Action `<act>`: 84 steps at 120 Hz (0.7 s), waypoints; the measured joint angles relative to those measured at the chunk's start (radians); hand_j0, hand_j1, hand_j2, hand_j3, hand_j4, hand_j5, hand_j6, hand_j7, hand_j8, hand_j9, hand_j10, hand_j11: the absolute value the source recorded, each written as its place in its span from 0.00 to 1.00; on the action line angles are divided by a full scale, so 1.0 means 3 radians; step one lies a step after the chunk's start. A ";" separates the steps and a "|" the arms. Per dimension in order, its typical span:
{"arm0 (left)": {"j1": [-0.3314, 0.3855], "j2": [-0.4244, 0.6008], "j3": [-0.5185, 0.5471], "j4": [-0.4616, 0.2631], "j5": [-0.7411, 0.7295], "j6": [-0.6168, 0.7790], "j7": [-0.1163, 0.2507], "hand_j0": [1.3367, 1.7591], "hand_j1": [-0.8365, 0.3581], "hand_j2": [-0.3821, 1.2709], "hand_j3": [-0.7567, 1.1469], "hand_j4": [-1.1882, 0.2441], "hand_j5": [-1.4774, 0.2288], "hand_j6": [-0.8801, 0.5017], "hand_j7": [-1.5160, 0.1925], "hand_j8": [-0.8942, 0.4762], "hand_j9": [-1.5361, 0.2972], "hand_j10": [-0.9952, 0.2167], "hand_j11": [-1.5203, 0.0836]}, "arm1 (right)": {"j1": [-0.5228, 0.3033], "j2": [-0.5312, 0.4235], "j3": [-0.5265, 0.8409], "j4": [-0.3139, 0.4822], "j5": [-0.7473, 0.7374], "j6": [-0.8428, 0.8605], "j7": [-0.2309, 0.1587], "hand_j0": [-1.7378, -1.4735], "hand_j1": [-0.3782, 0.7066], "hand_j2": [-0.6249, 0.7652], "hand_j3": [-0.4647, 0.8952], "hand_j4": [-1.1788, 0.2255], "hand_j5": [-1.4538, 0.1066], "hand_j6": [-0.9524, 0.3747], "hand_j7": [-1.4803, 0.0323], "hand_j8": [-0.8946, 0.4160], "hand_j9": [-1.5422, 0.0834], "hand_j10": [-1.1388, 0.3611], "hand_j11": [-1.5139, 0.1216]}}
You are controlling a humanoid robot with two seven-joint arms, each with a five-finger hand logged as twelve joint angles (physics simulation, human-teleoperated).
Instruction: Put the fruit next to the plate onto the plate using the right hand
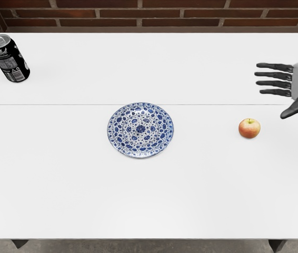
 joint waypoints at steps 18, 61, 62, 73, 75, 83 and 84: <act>0.0000 0.0000 0.0000 0.0001 0.0000 0.0000 0.0000 0.76 0.76 0.26 0.40 0.67 0.69 0.47 0.71 0.48 0.67 0.63 0.76 | 0.0087 -0.0054 0.0013 0.0149 -0.0181 0.0000 -0.0074 0.30 0.07 0.45 0.34 0.81 0.90 0.69 0.95 0.66 0.92 0.74 0.90; 0.0000 0.0000 0.0000 0.0001 0.0000 0.0000 0.0000 0.76 0.76 0.26 0.40 0.67 0.69 0.47 0.71 0.48 0.67 0.63 0.76 | 0.0515 0.0104 0.0019 0.0639 -0.1522 -0.0400 -0.0777 0.30 0.06 0.45 0.34 0.81 0.90 0.69 0.95 0.65 0.92 0.73 0.90; 0.0000 0.0000 0.0000 0.0001 0.0000 0.0000 0.0000 0.76 0.76 0.26 0.40 0.67 0.69 0.47 0.71 0.48 0.67 0.63 0.76 | 0.0519 0.0109 0.0018 0.0654 -0.1547 -0.0429 -0.0791 0.30 0.06 0.45 0.34 0.81 0.90 0.69 0.95 0.65 0.92 0.73 0.90; 0.0000 0.0000 0.0000 0.0001 0.0000 0.0000 0.0001 0.76 0.76 0.26 0.40 0.67 0.69 0.47 0.71 0.48 0.67 0.63 0.76 | 0.0525 0.0139 -0.0006 0.0813 -0.1756 -0.0876 -0.0929 0.30 0.06 0.44 0.34 0.81 0.90 0.69 0.95 0.65 0.92 0.73 0.90; 0.0000 0.0000 0.0000 0.0000 0.0000 0.0000 0.0000 0.76 0.76 0.26 0.40 0.67 0.69 0.47 0.71 0.48 0.67 0.63 0.76 | 0.0518 0.0145 -0.0017 0.0838 -0.1800 -0.0958 -0.0947 0.30 0.07 0.44 0.34 0.81 0.90 0.68 0.95 0.65 0.92 0.73 0.89; 0.0000 0.0000 0.0000 0.0000 0.0000 0.0000 0.0000 0.76 0.76 0.26 0.40 0.67 0.69 0.47 0.71 0.48 0.67 0.63 0.76 | 0.0496 0.0242 -0.0070 0.0899 -0.2053 -0.1211 -0.0998 0.30 0.08 0.44 0.34 0.80 0.89 0.67 0.93 0.64 0.91 0.72 0.88; 0.0000 0.0000 0.0000 0.0000 0.0000 0.0000 0.0000 0.76 0.76 0.26 0.40 0.67 0.69 0.47 0.71 0.48 0.67 0.63 0.76 | 0.0494 0.0257 -0.0081 0.0904 -0.2089 -0.1249 -0.1002 0.30 0.08 0.44 0.34 0.80 0.89 0.67 0.93 0.64 0.91 0.72 0.88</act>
